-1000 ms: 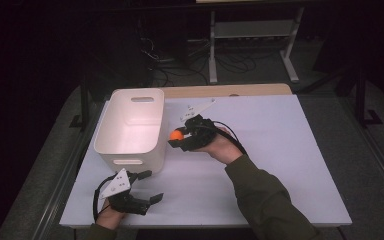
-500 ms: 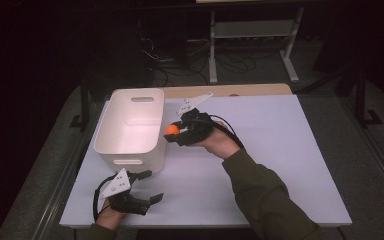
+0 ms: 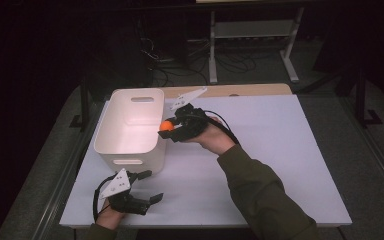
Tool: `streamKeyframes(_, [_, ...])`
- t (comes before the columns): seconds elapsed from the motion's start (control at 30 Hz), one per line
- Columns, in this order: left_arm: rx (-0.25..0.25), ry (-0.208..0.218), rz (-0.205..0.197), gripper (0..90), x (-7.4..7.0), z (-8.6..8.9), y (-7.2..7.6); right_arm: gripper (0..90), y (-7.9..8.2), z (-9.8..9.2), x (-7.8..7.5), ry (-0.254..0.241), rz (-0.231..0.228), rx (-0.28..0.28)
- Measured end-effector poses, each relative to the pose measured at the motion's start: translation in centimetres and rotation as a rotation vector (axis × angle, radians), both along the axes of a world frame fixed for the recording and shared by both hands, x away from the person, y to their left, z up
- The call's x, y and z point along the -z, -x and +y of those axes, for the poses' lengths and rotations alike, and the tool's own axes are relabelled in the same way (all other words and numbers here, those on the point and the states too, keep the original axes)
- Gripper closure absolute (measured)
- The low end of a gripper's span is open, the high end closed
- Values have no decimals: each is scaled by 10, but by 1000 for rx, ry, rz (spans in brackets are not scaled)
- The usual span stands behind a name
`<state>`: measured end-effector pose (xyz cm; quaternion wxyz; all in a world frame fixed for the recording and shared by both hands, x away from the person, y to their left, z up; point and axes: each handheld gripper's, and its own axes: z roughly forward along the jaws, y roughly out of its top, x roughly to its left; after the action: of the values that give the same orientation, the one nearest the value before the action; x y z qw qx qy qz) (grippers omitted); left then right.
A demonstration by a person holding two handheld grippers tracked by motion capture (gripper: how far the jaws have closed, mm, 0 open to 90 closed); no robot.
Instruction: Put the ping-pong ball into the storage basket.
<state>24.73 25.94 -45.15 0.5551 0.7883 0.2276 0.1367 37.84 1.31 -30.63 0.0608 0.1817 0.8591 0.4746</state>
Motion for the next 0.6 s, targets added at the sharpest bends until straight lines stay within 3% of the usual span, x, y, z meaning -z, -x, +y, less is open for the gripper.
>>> streamKeyframes(0.6, [0, 3, -1, 140, 0, 0, 0, 494, -8, 21, -12, -4, -7, -14])
